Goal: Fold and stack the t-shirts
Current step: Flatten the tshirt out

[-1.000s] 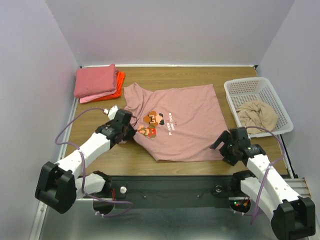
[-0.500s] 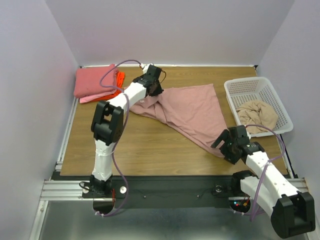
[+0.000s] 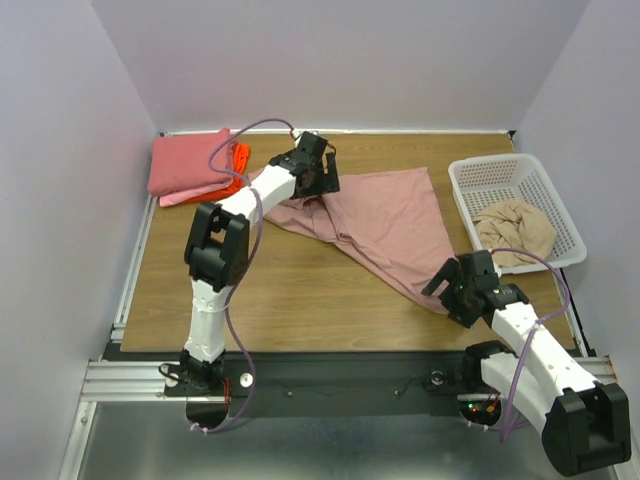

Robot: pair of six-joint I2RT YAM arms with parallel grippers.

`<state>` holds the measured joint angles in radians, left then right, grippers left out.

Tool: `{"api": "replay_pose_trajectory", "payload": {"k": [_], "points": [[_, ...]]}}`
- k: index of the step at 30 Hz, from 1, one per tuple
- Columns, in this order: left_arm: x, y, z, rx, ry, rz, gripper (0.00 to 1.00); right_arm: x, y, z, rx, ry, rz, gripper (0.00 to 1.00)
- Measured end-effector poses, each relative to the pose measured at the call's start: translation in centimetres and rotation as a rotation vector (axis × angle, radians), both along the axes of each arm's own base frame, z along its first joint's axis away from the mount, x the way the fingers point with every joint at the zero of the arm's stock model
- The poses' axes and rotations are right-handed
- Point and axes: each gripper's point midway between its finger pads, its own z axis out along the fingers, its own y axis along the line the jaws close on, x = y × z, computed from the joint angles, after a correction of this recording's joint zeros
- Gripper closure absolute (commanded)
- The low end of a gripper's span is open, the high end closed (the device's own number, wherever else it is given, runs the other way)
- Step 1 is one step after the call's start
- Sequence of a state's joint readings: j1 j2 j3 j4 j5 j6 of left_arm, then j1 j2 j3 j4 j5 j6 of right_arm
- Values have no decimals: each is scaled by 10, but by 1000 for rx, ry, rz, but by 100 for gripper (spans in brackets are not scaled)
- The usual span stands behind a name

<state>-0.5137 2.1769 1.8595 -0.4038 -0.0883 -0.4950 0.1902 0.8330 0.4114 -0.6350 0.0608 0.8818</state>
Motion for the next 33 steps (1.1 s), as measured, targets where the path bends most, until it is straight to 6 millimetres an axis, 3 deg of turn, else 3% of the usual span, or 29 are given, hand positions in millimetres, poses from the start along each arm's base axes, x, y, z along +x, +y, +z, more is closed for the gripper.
{"api": "replay_pose_trajectory", "payload": {"k": [3, 7, 13, 21, 27, 29, 33], "points": [[-43, 14, 7, -9, 18, -19, 4, 0, 0, 0, -1, -1, 2, 0], [-97, 15, 9, -80, 31, -63, 4, 0, 0, 0, -2, -2, 5, 0], [-136, 5, -30, -122, 109, -75, 7, 0, 0, 0, -5, -4, 12, 0], [-128, 0, -59, -139, 144, -33, 19, 2, 0, 2, -4, -15, 13, 0], [-117, -6, -57, -155, 128, -18, 31, 3, 0, 3, -2, -23, 13, 0], [-114, -7, -60, -154, 130, -18, 40, 3, 0, 3, -2, -26, 13, 0], [-112, -8, -60, -156, 130, -14, 45, 4, 1, 4, -1, -28, 13, 0]]}}
